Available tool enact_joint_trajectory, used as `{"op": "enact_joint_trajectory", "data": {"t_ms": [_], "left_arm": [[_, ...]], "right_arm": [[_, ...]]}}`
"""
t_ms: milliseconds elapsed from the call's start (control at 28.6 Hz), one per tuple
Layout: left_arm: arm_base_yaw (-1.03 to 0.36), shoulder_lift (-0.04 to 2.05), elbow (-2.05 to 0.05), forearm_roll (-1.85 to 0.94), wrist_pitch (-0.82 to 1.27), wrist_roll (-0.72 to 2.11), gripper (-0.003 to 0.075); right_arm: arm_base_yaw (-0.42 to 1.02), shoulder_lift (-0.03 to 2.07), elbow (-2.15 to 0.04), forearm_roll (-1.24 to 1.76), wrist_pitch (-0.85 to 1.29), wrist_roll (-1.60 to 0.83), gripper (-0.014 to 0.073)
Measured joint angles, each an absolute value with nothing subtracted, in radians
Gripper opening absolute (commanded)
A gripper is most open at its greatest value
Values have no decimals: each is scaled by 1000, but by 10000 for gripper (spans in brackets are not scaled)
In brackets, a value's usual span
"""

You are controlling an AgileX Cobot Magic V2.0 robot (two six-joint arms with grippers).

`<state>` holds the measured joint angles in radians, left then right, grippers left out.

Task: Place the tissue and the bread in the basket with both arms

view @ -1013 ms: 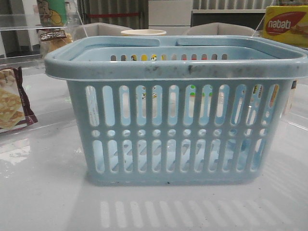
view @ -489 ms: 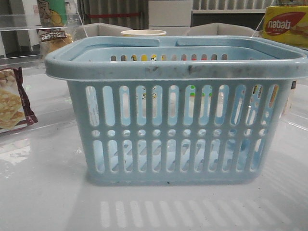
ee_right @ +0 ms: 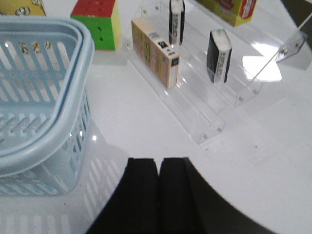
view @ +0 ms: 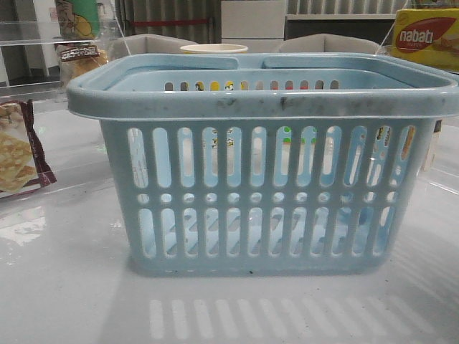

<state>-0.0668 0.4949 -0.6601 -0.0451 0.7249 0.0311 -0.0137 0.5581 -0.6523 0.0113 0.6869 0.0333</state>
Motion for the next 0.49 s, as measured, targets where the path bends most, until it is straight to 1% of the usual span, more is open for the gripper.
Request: {"op": "enact_joint_trajectory", "data": {"t_ms": [245,280,315,384,454,489], "left_arm": [[-67,559,-660,-45,756,31,91],[-67,563,-660,-45,756,31,95],[-67,568,-660,-45,756,31,114],[-67,573,-660,-41,756,31,197],[-67,577,-660,-37,756,31,344],[-67,577,-660,-37,756,31,416]], "right_arm": [[-14,652,-616,11,713,33,61],[-14,662,-614,11,715,33,70],[-14,671,-613,11,715,33,100],[-14,689,-613,11,715,33,216],[-14,708,-613,11,715,33,372],[-14,716,-613,11,715,33,434]]}}
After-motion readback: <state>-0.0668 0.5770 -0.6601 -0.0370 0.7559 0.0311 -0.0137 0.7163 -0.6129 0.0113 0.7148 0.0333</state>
